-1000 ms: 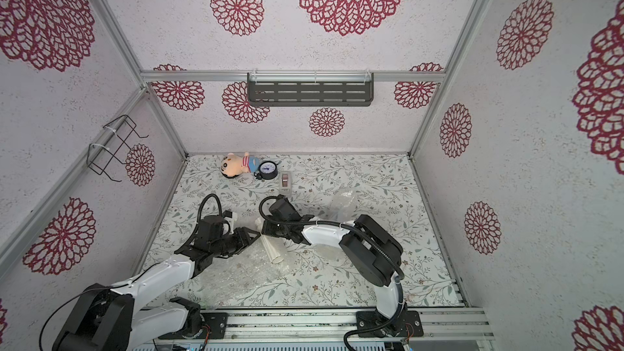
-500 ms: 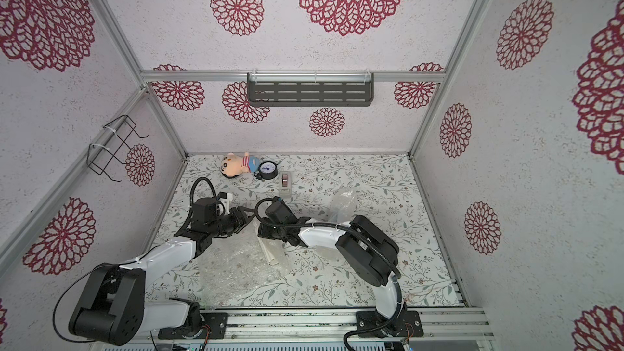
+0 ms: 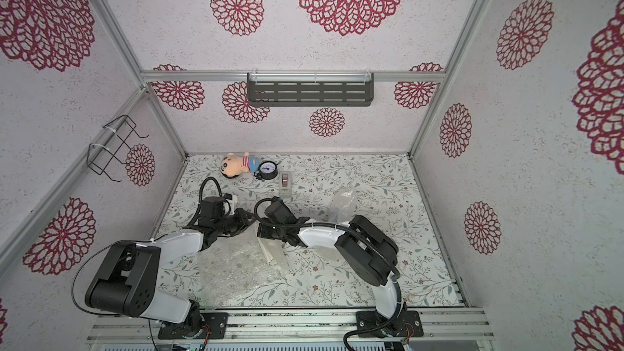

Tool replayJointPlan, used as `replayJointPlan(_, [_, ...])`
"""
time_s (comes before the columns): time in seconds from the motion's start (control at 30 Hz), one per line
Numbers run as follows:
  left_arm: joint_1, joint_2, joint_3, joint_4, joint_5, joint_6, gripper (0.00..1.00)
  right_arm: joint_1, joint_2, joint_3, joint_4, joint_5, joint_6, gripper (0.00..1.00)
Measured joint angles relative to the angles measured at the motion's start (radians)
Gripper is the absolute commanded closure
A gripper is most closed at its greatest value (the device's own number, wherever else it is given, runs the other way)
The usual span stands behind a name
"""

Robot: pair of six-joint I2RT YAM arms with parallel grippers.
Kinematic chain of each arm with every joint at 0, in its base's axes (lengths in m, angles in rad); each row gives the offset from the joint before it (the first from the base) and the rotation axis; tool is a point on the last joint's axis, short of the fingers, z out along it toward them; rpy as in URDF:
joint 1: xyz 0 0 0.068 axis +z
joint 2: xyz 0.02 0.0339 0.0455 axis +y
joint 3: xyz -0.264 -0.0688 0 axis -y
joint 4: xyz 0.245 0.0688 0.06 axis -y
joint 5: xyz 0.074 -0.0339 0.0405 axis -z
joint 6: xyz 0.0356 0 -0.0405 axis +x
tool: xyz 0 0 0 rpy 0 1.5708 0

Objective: Wrap vases in bubble wrap
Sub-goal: Wrap the vase in bubble wrap.

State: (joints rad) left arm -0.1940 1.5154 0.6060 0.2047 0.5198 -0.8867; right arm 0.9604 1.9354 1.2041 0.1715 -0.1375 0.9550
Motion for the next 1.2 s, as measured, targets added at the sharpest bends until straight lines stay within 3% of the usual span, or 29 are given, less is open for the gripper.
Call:
replayJointPlan(0.27, [0.000, 0.008, 0.000, -0.032, -0.038, 0.030, 1.00, 0.002, -0.034, -0.010, -0.025, 0.002, -0.047, 0.76])
replayJointPlan(0.67, [0.015, -0.035, -0.046, -0.101, -0.092, 0.079, 1.00, 0.005, -0.255, -0.145, -0.164, 0.021, -0.096, 0.54])
replayJointPlan(0.93, [0.027, -0.029, -0.056, -0.103, -0.101, 0.087, 1.00, 0.028, -0.217, -0.146, -0.234, 0.035, -0.121, 0.42])
replayJointPlan(1.2, [0.030, -0.003, -0.062, -0.097, -0.115, 0.090, 1.00, 0.076, -0.121, -0.104, -0.225, 0.014, -0.126, 0.40])
